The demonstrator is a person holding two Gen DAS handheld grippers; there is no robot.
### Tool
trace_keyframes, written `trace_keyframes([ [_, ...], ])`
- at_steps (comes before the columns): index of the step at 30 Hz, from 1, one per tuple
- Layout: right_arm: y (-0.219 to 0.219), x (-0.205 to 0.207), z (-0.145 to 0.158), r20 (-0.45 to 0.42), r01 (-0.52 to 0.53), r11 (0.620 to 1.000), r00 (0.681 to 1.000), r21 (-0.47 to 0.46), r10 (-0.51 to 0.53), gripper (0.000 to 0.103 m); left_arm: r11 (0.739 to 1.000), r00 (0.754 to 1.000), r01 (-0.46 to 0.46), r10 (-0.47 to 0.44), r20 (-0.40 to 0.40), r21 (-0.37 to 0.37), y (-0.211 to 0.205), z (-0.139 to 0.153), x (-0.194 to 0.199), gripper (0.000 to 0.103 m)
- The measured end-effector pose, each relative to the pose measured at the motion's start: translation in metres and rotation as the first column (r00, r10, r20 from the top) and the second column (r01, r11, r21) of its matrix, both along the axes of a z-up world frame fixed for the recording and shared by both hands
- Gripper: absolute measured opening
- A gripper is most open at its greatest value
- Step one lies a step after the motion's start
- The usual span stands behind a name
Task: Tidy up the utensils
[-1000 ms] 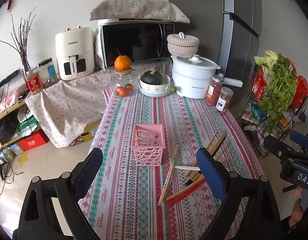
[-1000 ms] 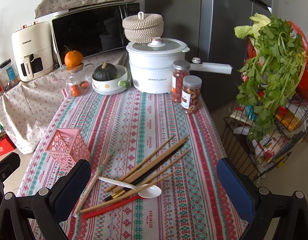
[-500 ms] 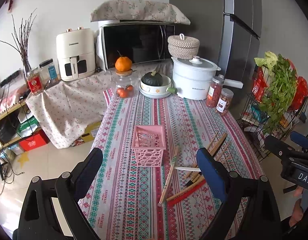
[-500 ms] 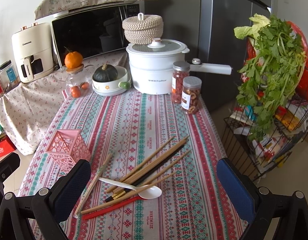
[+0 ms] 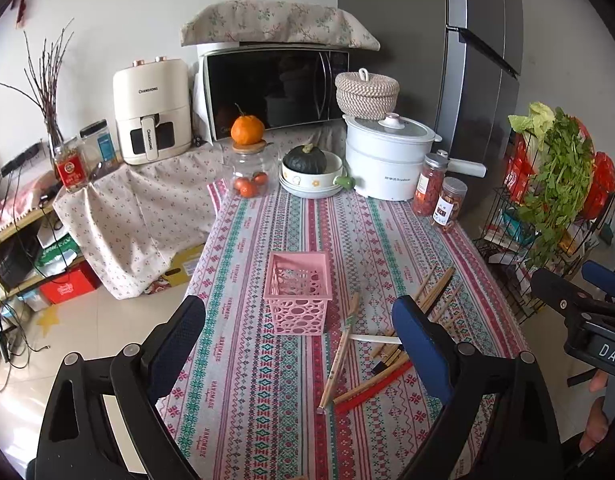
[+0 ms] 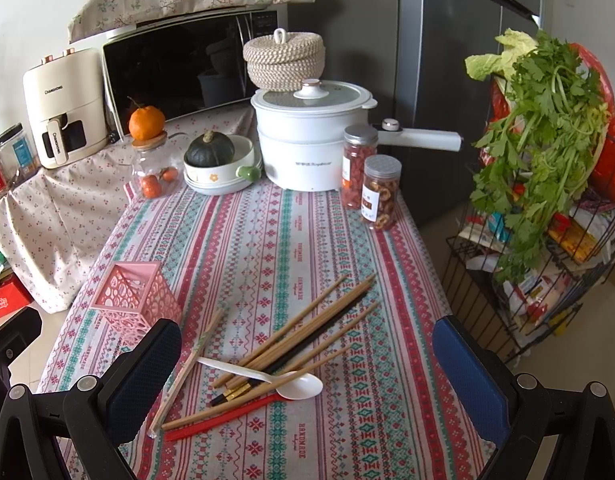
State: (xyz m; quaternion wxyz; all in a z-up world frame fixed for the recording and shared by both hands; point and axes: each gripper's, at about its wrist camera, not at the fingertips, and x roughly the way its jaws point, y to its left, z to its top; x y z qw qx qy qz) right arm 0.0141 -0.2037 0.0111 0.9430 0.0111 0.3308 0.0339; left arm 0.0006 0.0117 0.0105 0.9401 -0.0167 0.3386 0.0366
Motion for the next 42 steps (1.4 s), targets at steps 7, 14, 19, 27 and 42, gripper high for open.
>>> trace_keyframes([
  [7,0.002,-0.001,0.001,0.012,0.003,1.000,1.000,-0.004,-0.003,0.103,1.000,1.000,-0.001,0.001,0.008,0.001,0.001,0.001,0.001,0.096],
  [14,0.005,0.003,0.003,0.035,0.019,0.999,0.999,-0.041,-0.017,0.103,1.000,0.999,-0.008,0.007,0.037,0.017,-0.002,0.002,0.001,0.096],
  [19,0.003,0.012,0.003,0.048,0.036,0.997,0.998,-0.068,-0.033,0.103,0.999,1.000,-0.014,0.014,0.017,0.031,-0.008,-0.006,0.011,0.096],
  [27,-0.029,0.069,-0.029,-0.115,0.076,0.997,0.990,-0.029,-0.079,0.103,0.995,0.990,0.104,-0.103,-0.091,0.000,-0.026,-0.016,0.058,0.096],
  [42,-0.108,0.168,-0.126,-0.491,0.177,0.979,0.865,0.102,-0.105,0.080,0.921,0.781,0.368,-0.381,-0.495,-0.129,-0.135,-0.129,0.216,0.063],
])
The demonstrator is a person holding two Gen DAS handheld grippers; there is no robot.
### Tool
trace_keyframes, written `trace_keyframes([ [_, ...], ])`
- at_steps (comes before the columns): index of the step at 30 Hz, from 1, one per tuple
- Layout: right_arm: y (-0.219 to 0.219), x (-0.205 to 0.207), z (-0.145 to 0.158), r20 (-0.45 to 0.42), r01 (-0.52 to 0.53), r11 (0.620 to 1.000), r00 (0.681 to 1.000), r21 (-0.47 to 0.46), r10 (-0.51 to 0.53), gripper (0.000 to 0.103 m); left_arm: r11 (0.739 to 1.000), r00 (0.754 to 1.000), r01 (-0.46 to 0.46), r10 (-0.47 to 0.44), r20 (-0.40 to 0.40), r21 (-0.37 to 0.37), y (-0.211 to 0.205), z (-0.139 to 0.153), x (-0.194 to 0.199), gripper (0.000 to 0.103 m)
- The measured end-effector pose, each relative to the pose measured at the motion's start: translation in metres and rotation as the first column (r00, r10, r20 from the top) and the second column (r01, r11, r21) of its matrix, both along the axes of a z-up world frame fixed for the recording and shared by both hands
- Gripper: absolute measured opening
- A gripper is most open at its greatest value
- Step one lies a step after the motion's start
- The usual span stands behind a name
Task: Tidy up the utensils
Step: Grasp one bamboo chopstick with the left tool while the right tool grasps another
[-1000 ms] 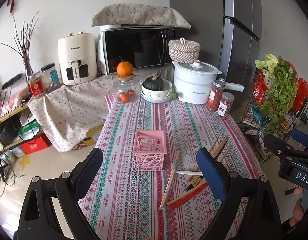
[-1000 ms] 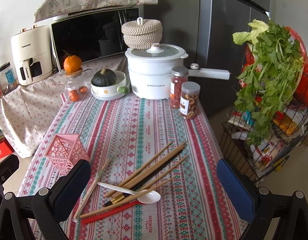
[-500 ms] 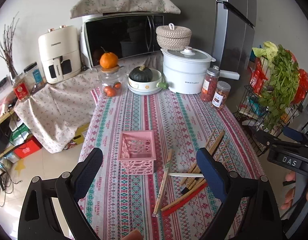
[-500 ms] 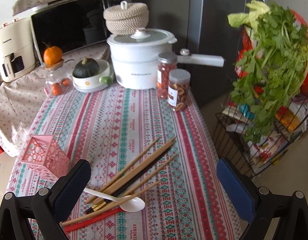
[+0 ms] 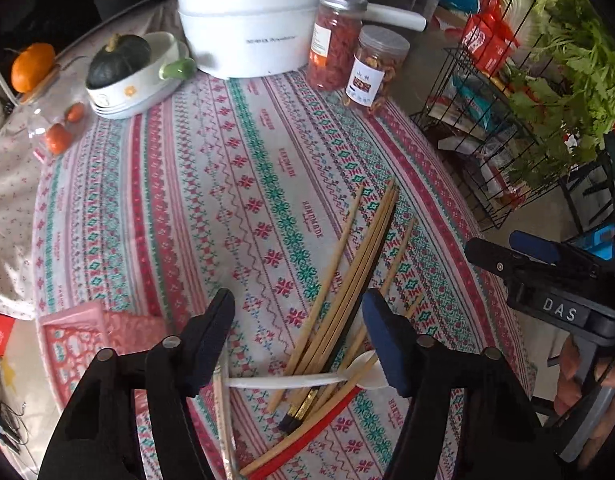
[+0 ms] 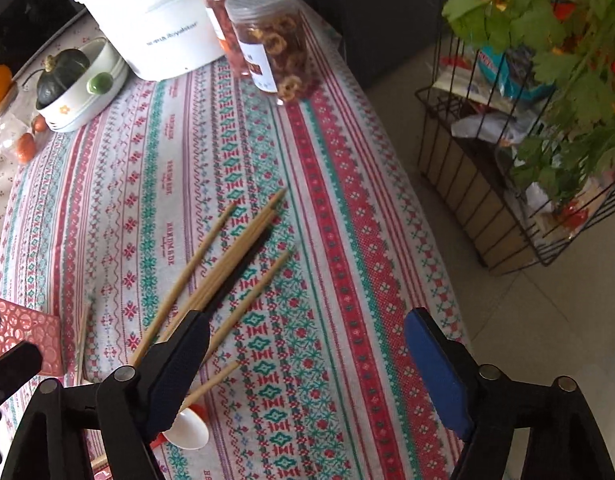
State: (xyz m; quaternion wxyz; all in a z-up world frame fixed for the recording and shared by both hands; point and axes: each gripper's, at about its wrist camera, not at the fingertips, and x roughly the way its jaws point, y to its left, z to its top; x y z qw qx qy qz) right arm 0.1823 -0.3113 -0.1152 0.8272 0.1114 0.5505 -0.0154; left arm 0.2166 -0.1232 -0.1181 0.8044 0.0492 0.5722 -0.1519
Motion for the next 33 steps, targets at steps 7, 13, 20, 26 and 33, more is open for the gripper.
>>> trace_keyframes([
  [7,-0.018,0.013,-0.026,-0.068,0.016,0.997,0.998,0.078,-0.010,0.070,0.999,0.998,0.053,-0.053,-0.042,0.000,-0.046,-0.046,0.049,0.043],
  [13,-0.020,0.020,-0.029,-0.077,0.027,0.993,0.997,0.117,-0.018,0.070,0.997,0.993,0.070,-0.069,-0.092,0.010,-0.071,-0.074,0.075,0.025],
  [20,-0.015,0.024,-0.036,-0.098,0.022,0.992,0.995,0.121,-0.010,0.070,0.994,0.996,0.079,-0.075,-0.057,0.079,-0.080,-0.082,0.076,0.007],
  [26,-0.007,0.029,-0.041,-0.099,0.012,0.992,0.995,0.122,0.000,0.070,0.996,0.994,0.061,-0.067,0.090,0.070,-0.052,-0.041,0.051,0.005],
  [33,0.007,0.040,-0.058,-0.141,0.026,0.985,0.990,0.170,-0.002,0.048,0.999,0.969,0.040,-0.041,0.243,0.007,-0.004,0.024,0.002,0.005],
])
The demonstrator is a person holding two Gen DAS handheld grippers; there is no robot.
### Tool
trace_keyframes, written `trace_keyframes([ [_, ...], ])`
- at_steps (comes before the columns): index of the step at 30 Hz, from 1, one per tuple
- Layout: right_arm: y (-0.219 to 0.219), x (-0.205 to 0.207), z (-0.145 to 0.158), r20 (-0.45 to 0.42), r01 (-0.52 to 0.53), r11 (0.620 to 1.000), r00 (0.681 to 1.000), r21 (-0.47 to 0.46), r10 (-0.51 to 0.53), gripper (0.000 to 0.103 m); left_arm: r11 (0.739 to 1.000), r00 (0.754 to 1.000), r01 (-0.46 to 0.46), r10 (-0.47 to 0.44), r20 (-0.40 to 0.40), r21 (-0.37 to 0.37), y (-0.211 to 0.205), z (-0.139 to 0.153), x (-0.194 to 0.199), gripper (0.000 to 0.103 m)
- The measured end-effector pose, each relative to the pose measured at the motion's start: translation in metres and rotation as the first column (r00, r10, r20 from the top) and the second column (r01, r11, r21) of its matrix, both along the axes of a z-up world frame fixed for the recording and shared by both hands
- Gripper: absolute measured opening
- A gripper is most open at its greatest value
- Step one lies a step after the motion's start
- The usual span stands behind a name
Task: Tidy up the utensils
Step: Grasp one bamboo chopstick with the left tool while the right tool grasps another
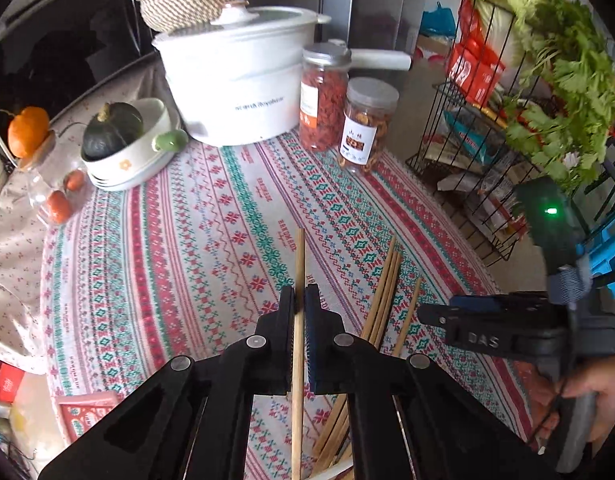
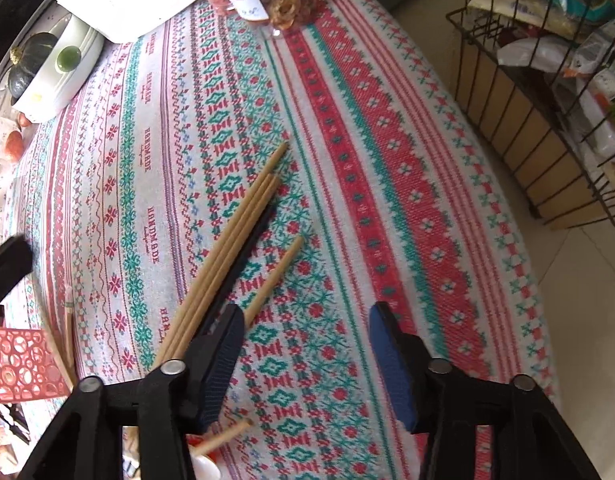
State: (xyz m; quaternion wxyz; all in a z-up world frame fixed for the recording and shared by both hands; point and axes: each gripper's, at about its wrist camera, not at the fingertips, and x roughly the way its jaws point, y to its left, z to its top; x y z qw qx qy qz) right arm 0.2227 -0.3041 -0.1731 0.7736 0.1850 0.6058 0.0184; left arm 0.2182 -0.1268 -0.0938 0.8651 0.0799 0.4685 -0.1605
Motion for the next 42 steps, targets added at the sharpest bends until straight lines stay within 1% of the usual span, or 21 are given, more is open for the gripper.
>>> trace_keyframes([
  [2,0.008,0.004,-0.005,-0.014,-0.004,1.000,1.000,0.007,0.004,0.037,1.000,1.000,0.000,0.000,0.023,-0.024,0.011,0.013,-0.015,0.005],
  [3,0.013,0.006,-0.007,-0.021,-0.007,1.000,1.000,0.008,0.007,0.035,1.000,0.999,0.003,-0.002,0.037,-0.029,0.016,0.019,-0.023,0.005],
  [5,0.020,0.007,-0.007,-0.020,0.001,1.000,1.000,-0.020,-0.002,0.026,0.999,0.998,0.005,-0.003,0.067,-0.040,0.026,0.028,-0.040,0.005],
  [9,0.031,0.008,-0.009,-0.033,0.051,0.998,0.998,-0.032,-0.052,0.014,0.998,0.993,-0.006,0.014,0.119,-0.066,0.045,0.044,-0.069,0.005],
  [11,0.032,0.009,-0.010,-0.030,0.090,0.996,0.995,-0.027,-0.090,0.011,0.997,0.988,-0.017,0.028,0.149,-0.077,0.053,0.048,-0.081,0.005],
  [16,0.020,0.005,-0.015,-0.010,0.181,0.980,0.984,0.080,-0.180,0.005,0.994,0.977,-0.037,0.057,0.204,-0.101,0.071,0.059,-0.111,0.005],
  [19,0.015,0.002,-0.012,0.001,0.195,0.971,0.980,0.136,-0.197,0.000,0.993,0.969,-0.044,0.070,0.238,-0.113,0.081,0.068,-0.125,0.005],
  [20,0.014,0.000,-0.009,0.010,0.192,0.968,0.981,0.159,-0.196,0.000,0.991,0.965,-0.050,0.080,0.250,-0.124,0.085,0.071,-0.130,0.005],
  [22,0.015,-0.005,0.003,0.041,0.178,0.969,0.981,0.171,-0.187,0.000,0.987,0.957,-0.058,0.097,0.272,-0.148,0.093,0.076,-0.137,0.005],
  [25,0.019,-0.013,0.019,0.080,0.141,0.977,0.985,0.157,-0.155,0.000,0.983,0.952,-0.062,0.109,0.285,-0.171,0.103,0.083,-0.146,0.005],
  [28,0.020,-0.018,0.019,0.067,0.120,0.984,0.989,0.130,-0.130,0.004,0.979,0.952,-0.066,0.118,0.281,-0.191,0.114,0.088,-0.153,0.005],
  [30,0.019,-0.020,0.014,0.046,0.137,0.985,0.989,0.101,-0.143,0.010,0.979,0.954,-0.067,0.120,0.275,-0.193,0.119,0.088,-0.155,0.005],
  [32,0.016,-0.020,0.007,0.023,0.159,0.983,0.987,0.090,-0.162,0.024,0.979,0.955,-0.071,0.122,0.270,-0.191,0.122,0.088,-0.156,0.005],
  [35,0.019,-0.014,-0.003,-0.003,0.162,0.984,0.987,0.079,-0.162,0.025,0.978,0.958,-0.075,0.125,0.257,-0.195,0.126,0.086,-0.152,0.005],
  [38,0.033,-0.005,-0.011,-0.025,0.144,0.989,0.989,0.019,-0.143,0.025,0.977,0.959,-0.078,0.128,0.253,-0.200,0.128,0.086,-0.150,0.005],
  [39,0.038,-0.005,-0.008,-0.012,0.138,0.990,0.990,-0.033,-0.138,0.023,0.977,0.959,-0.079,0.130,0.252,-0.200,0.128,0.087,-0.149,0.005],
  [40,0.044,-0.004,-0.007,-0.019,0.127,0.989,0.991,-0.075,-0.129,0.022,0.976,0.959,-0.080,0.130,0.251,-0.200,0.129,0.087,-0.148,0.005],
  [42,0.051,-0.005,-0.007,-0.047,0.117,0.986,0.991,-0.120,-0.123,0.022,0.975,0.960,-0.084,0.134,0.246,-0.203,0.130,0.087,-0.146,0.005],
])
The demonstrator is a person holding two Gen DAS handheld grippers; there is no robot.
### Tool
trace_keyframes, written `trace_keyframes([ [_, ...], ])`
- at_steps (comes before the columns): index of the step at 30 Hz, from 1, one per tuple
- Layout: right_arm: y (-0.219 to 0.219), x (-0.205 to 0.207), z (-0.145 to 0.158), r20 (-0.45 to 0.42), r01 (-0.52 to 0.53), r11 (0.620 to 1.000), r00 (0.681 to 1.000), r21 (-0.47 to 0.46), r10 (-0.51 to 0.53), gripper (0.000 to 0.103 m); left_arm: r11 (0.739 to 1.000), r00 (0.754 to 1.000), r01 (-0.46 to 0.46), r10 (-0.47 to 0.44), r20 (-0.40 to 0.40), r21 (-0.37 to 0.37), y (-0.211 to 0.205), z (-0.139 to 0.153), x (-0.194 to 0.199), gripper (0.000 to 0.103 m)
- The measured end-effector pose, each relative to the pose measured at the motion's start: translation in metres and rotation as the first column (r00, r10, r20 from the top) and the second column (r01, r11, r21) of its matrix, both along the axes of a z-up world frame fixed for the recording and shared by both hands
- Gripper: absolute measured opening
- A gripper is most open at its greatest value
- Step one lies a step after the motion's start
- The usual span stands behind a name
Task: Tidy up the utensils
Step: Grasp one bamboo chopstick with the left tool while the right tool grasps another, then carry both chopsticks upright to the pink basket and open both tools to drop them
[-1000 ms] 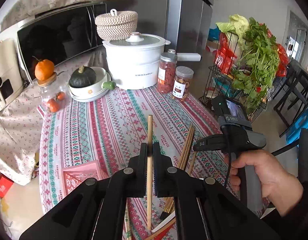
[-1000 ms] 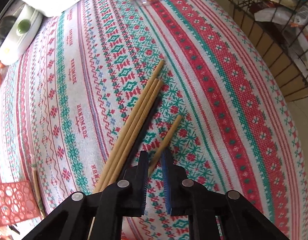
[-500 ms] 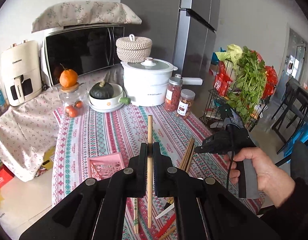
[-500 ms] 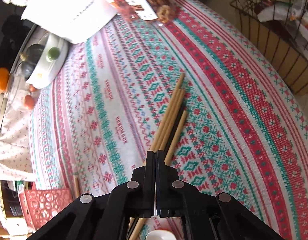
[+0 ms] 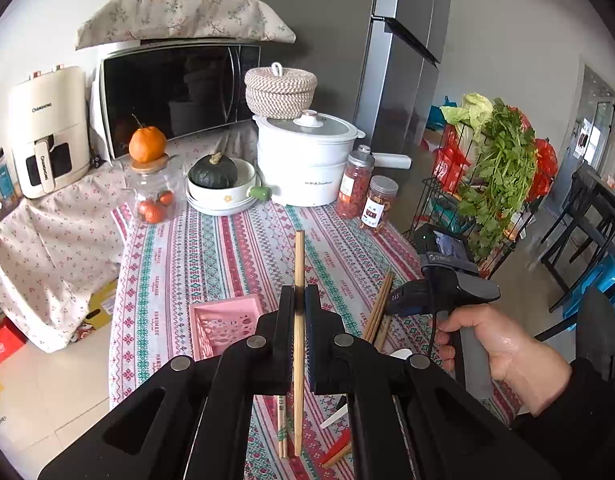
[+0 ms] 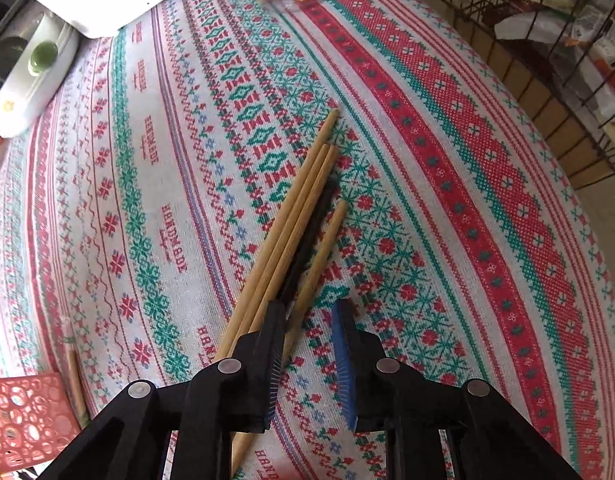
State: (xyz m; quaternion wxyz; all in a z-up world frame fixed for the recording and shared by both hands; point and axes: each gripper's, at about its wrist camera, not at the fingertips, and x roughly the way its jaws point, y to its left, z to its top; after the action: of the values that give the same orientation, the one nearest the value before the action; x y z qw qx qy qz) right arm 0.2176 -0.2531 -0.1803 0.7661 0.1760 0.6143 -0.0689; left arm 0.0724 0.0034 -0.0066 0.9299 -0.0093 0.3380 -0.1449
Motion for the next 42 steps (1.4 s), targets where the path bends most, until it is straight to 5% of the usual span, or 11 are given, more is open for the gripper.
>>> trace_keyframes([
  [7,0.003,-0.003,-0.001,0.029,-0.008,0.999,1.000,-0.051,0.009,0.013,1.000,1.000,-0.007,0.007,-0.019,0.012,0.001,-0.007,0.005,0.005],
  [12,-0.011,-0.006,-0.001,0.107,0.065,0.995,0.992,0.078,-0.073,0.007,0.999,1.000,-0.019,0.019,0.006,0.034,-0.004,-0.007,0.002,0.005],
  [19,-0.011,-0.038,0.060,0.295,0.036,0.989,0.952,0.140,-0.077,0.005,0.998,0.997,-0.037,0.034,0.071,0.045,-0.005,0.005,-0.009,0.005],
  [31,0.037,-0.121,0.174,0.642,-0.162,0.987,0.757,0.004,0.122,0.005,0.998,0.970,-0.050,0.037,0.241,0.048,-0.006,0.048,-0.043,0.005],
  [42,0.081,-0.145,0.235,0.767,-0.322,0.940,0.574,-0.112,0.288,0.005,0.992,0.941,-0.124,0.130,0.313,-0.037,0.033,0.082,-0.038,0.005],
])
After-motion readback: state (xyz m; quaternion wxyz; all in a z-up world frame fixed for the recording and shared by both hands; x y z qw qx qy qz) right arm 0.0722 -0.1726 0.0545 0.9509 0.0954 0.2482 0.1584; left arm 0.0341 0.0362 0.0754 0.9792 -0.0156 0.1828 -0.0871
